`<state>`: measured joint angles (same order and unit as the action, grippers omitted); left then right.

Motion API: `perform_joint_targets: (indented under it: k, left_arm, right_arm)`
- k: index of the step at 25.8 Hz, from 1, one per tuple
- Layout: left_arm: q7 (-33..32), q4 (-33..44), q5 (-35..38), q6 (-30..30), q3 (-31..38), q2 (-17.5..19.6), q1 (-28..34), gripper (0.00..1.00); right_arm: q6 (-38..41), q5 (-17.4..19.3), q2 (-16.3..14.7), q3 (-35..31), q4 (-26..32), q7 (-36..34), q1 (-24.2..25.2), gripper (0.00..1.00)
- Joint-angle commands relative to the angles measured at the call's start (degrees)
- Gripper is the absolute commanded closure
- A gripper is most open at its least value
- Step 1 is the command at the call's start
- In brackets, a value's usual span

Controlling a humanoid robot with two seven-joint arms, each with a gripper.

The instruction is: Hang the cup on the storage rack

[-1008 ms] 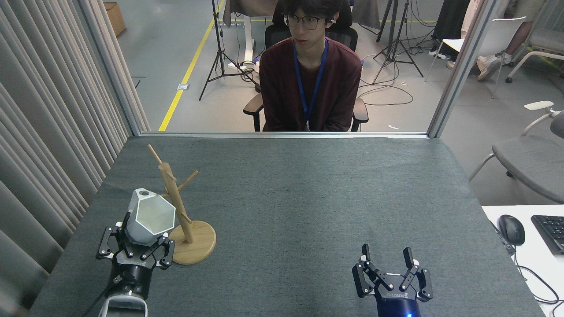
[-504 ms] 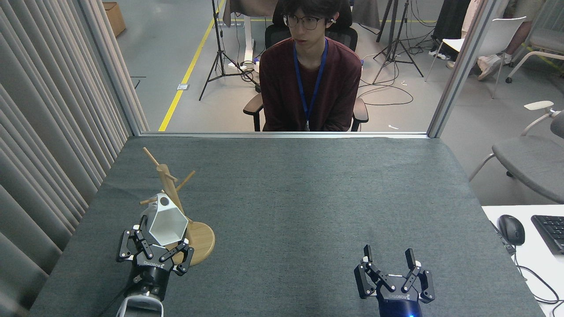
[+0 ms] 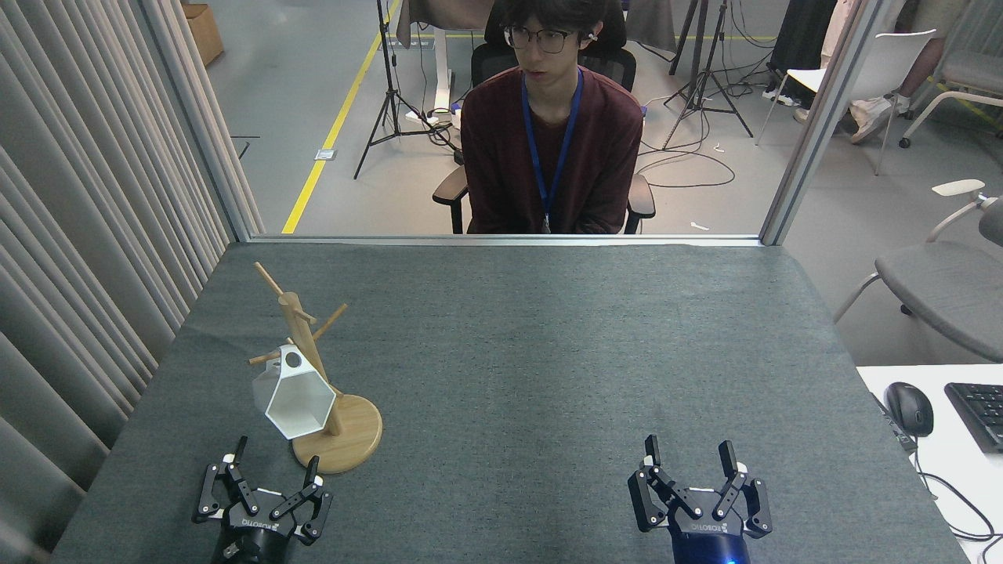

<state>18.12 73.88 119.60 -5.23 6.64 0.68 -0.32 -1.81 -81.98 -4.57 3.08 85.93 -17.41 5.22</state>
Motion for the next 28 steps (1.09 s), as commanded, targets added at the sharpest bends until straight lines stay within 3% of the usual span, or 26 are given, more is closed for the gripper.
perform_joint_targets:
  k: [1, 6, 9, 15, 23, 28]
  left_arm:
    - [0.07, 5.13, -5.51, 2.33, 1.97, -0.24, 3.39, 0.00]
    - [-1.16, 15.77, -32.59, 17.18, 2.15, 0.64, 8.67, 0.00]
    - [-4.58, 18.14, -38.92, 21.31, 1.97, 1.08, 10.95, 0.00]
    - [-5.64, 18.84, -38.65, 20.61, 1.71, -0.15, 10.51, 0.00]
    - [-5.90, 17.44, -32.68, 17.01, 1.09, -0.51, 8.84, 0.00]
    - [-5.90, 17.61, -32.59, 17.01, 1.00, -1.21, 8.84, 0.00]
  right_arm:
    - [0.05, -0.02, 0.00, -0.01, 0.37, 0.01, 0.23, 0.01]
    - [0.84, -0.02, -1.32, -0.01, 1.52, 0.01, 0.67, 0.01]
    - [1.28, -0.02, -2.28, -0.01, 2.48, 0.09, 2.16, 0.01]
    - [1.28, -0.11, -2.37, -0.01, 6.09, 0.09, 6.55, 0.01]
    - [1.19, -0.19, -3.60, -0.01, 6.00, 0.01, 7.35, 0.01]
    - [1.10, -0.99, -3.43, -0.27, 6.00, 0.01, 7.43, 0.01]
